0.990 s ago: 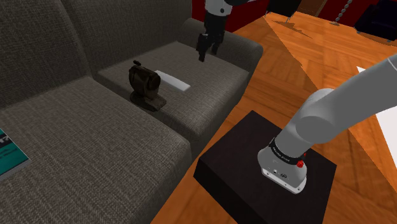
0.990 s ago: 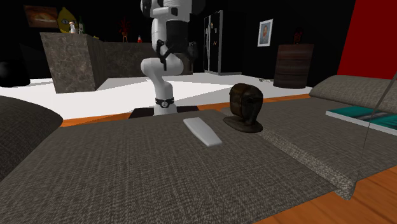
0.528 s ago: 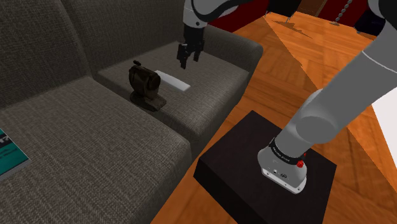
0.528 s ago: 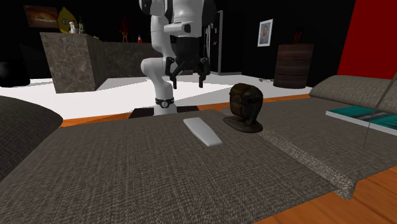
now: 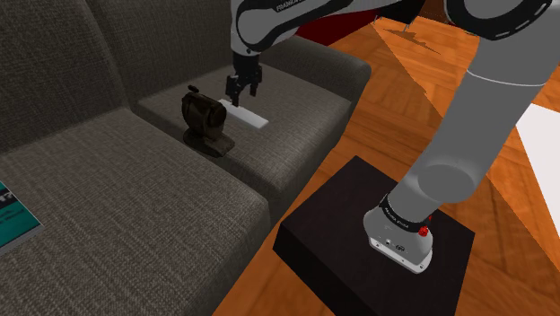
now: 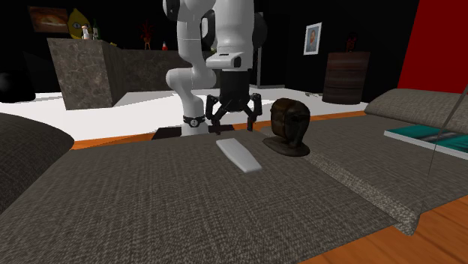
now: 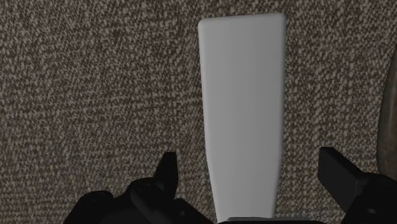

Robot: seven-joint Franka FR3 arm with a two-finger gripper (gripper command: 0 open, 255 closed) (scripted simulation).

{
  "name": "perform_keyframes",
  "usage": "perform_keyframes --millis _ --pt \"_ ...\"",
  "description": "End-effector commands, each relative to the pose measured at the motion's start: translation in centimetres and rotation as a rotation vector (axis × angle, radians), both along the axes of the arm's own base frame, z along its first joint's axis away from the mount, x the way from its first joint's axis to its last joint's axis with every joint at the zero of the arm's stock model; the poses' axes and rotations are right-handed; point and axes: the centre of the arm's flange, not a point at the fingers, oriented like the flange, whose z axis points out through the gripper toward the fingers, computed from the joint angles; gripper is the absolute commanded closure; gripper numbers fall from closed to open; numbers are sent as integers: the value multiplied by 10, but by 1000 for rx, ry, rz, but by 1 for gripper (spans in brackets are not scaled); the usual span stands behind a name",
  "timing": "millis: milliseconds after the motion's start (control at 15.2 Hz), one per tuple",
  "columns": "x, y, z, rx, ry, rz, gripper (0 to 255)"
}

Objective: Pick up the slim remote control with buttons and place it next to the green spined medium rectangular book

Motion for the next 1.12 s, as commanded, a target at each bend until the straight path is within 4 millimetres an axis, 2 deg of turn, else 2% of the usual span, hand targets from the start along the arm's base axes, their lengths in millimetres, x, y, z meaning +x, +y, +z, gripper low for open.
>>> perform_keyframes --millis 0,528,990,1056 --pt "15 8 -18 2 2 7 0" --pt "15 7 -58 2 2 7 0" --pt "15 7 -58 2 2 7 0" --pt "15 7 -58 2 2 7 255"
